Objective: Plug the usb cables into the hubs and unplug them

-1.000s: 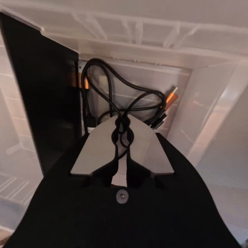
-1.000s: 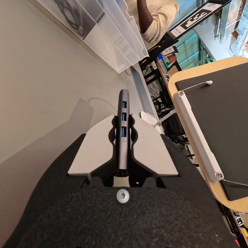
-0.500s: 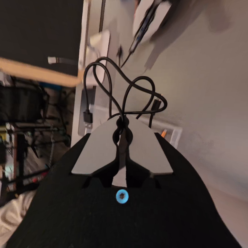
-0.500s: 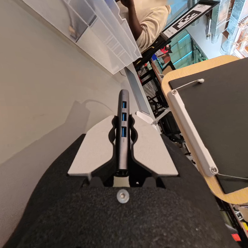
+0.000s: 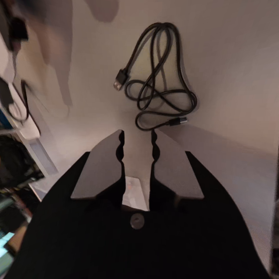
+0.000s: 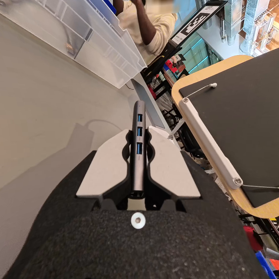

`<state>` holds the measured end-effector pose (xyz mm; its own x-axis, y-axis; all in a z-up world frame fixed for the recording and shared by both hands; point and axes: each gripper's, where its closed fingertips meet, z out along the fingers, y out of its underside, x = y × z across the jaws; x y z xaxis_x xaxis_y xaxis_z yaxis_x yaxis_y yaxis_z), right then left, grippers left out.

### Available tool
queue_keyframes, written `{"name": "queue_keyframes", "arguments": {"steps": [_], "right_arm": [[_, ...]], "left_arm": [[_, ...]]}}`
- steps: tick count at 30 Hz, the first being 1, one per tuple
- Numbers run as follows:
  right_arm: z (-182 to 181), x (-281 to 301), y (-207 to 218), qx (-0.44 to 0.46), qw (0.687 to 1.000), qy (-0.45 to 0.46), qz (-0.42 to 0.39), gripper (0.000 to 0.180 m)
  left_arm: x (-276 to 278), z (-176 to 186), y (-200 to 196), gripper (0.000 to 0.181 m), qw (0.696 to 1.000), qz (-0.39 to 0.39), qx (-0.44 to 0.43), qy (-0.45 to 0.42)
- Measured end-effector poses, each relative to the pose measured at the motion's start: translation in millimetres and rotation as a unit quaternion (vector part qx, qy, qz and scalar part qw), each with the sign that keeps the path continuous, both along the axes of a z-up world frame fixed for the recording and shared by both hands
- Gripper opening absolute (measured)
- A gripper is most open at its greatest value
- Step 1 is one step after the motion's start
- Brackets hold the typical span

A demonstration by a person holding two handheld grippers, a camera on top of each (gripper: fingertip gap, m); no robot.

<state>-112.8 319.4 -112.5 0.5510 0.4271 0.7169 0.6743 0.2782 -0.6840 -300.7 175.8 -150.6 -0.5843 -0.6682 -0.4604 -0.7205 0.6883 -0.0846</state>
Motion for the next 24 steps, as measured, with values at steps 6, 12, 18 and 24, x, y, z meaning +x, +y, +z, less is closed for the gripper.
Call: {"name": "queue_keyframes", "arguments": {"steps": [6, 12, 18, 24], "right_arm": [[-2, -1, 1, -0.003, 1.000, -0.003, 0.002, 0.018], [-4, -3, 1, -0.006, 1.000, -0.008, 0.006, 0.018], [-3, -3, 0, -0.008, 1.000, -0.002, 0.007, 0.018], [-4, -2, 1, -0.010, 1.000, -0.005, 0.005, 0.018]], "left_arm": [[15, 37, 9, 0.033, 0.884, 0.397, -0.118, -0.215], [78, -6, -40, 0.045, 0.724, 0.559, -0.232, -0.330], [88, -42, -45, 0.024, 0.742, 0.571, -0.170, -0.308], [102, -41, -62, 0.003, 0.779, 0.519, -0.212, -0.279]]}}
